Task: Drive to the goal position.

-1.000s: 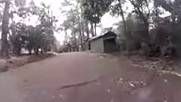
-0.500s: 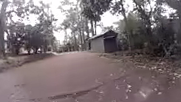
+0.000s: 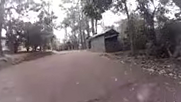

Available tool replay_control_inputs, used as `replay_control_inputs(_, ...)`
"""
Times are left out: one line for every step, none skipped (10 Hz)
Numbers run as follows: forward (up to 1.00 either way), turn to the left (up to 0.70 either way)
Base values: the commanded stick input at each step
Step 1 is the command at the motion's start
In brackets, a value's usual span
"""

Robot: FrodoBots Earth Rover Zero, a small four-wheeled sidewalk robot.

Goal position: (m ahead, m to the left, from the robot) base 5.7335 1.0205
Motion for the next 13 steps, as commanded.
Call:
replay_control_inputs(0.7,0.0)
replay_control_inputs(0.7,0.0)
replay_control_inputs(0.7,0.0)
replay_control_inputs(0.7,0.0)
replay_control_inputs(0.7,0.0)
replay_control_inputs(0.7,0.0)
replay_control_inputs(0.7,0.0)
replay_control_inputs(0.7,0.0)
replay_control_inputs(0.7,0.0)
replay_control_inputs(0.7,0.0)
replay_control_inputs(0.7,0.0)
replay_control_inputs(0.7,0.0)
replay_control_inputs(0.7,0.0)
